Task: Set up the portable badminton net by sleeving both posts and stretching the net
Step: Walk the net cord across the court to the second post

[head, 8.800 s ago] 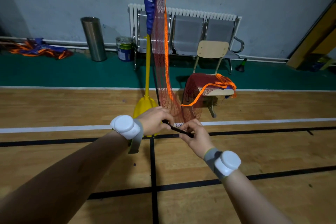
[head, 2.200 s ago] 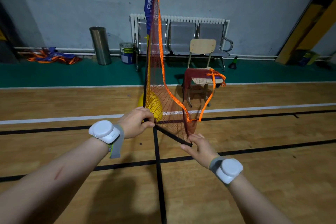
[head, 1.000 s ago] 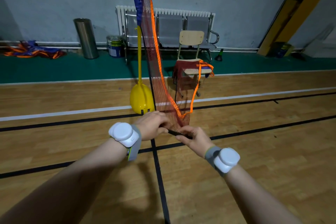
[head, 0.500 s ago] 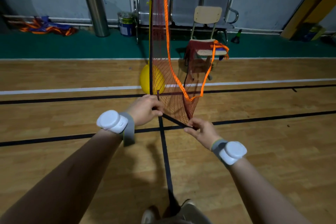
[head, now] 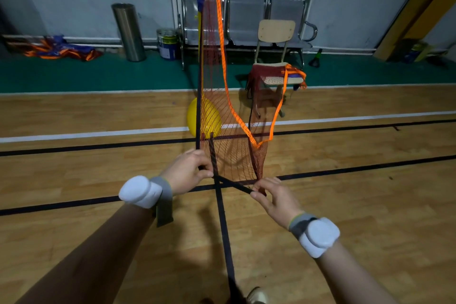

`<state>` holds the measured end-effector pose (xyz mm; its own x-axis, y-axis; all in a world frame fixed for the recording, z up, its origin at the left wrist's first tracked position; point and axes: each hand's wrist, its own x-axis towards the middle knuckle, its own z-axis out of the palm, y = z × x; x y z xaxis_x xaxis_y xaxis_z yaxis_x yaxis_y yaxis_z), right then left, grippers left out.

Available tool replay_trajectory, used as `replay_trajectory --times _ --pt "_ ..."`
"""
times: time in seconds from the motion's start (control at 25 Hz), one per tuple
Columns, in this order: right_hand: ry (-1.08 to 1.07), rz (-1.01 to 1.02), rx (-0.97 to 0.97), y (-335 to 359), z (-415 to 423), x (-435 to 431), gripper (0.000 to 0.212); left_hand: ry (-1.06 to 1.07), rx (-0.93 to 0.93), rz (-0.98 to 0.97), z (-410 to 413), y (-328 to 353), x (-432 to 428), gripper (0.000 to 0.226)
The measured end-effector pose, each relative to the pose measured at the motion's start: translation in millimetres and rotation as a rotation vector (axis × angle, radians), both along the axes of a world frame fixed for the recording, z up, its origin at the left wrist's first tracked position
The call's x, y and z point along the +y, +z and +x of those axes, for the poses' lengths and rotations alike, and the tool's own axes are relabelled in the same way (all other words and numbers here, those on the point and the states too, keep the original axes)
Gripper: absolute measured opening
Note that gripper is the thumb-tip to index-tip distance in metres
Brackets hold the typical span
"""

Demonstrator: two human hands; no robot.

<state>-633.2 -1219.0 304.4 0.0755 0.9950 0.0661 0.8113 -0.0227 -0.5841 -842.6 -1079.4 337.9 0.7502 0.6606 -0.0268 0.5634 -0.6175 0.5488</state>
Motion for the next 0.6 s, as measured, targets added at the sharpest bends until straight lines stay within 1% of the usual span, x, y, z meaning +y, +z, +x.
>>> replay_trajectory --times 0.08,0.2,0.28,0.32,0.4,0.48,0.6 --pt "-0.026 -0.016 0.052 0.3 1.2 -2.7 0.009 0.010 -0.008 -0.001 -2.5 0.8 1.7 0.006" --pt "-0.074 -0.057 0.084 0.7 2.6 -4.3 0.010 0.020 0.004 -0.006 -7.8 2.0 5.1 0.004" --pt "-0.067 -0.038 0.084 1.8 0.5 -4.9 0.007 0.029 0.017 0.007 -8.5 1.8 3.4 0.004" --pt "-0.064 -0.017 0.096 3.3 -1.5 -4.6 0.011 0.031 0.026 0.024 -7.8 2.2 2.5 0.004" --pt "-0.062 -0.001 0.136 7.2 -5.1 -5.1 0.017 0.022 0.071 0.076 -4.6 3.2 0.3 0.009" --pt "-0.049 0.021 0.167 10.1 -9.8 -7.6 0.017 -0.014 0.124 0.135 1.5 4.7 -4.7 0.016" --pt "-0.020 0.037 0.194 12.0 -14.6 -12.2 0.017 -0.102 0.131 0.184 18.1 4.5 -18.2 0.033"
